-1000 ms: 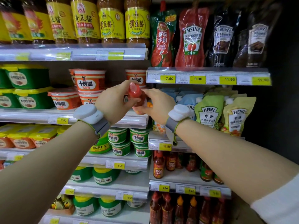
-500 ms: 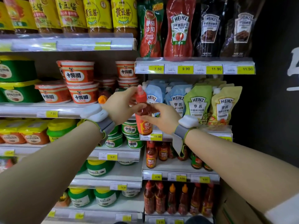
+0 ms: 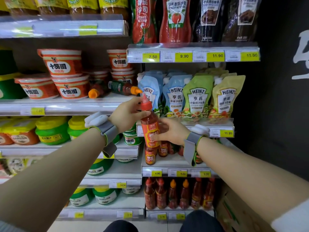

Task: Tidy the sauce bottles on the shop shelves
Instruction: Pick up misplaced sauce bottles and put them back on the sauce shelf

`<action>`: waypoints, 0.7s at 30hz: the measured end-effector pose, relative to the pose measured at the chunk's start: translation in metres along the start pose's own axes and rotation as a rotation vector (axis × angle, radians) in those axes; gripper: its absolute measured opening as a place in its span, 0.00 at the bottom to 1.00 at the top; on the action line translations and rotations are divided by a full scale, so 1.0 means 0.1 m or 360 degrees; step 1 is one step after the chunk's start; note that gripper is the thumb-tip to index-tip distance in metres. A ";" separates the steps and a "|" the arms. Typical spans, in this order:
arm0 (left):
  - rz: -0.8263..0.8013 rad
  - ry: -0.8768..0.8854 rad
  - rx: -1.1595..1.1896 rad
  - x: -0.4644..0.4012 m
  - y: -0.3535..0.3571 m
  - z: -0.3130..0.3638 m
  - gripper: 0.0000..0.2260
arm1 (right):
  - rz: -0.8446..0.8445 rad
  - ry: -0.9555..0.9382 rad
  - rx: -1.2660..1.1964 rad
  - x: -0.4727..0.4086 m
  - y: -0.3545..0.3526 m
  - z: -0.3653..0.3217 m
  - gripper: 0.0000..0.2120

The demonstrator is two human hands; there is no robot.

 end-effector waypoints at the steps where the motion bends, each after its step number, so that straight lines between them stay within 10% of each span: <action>1: -0.0019 -0.0016 0.0035 0.00 0.03 -0.02 0.17 | -0.0016 0.0008 0.0036 -0.01 0.02 0.03 0.30; 21: -0.0303 -0.0146 -0.0198 0.06 0.66 -0.58 0.19 | 0.0122 0.0296 0.0131 0.04 0.32 0.96 0.34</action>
Point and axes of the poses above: each hand's wrist, its own x-axis away from the middle knuckle, its own y-axis out of the palm, z = x × y, the point moved 3 cm from there along -x, towards the middle knuckle, and after that the axes turned 7 degrees about x, right-handed, at the moved point
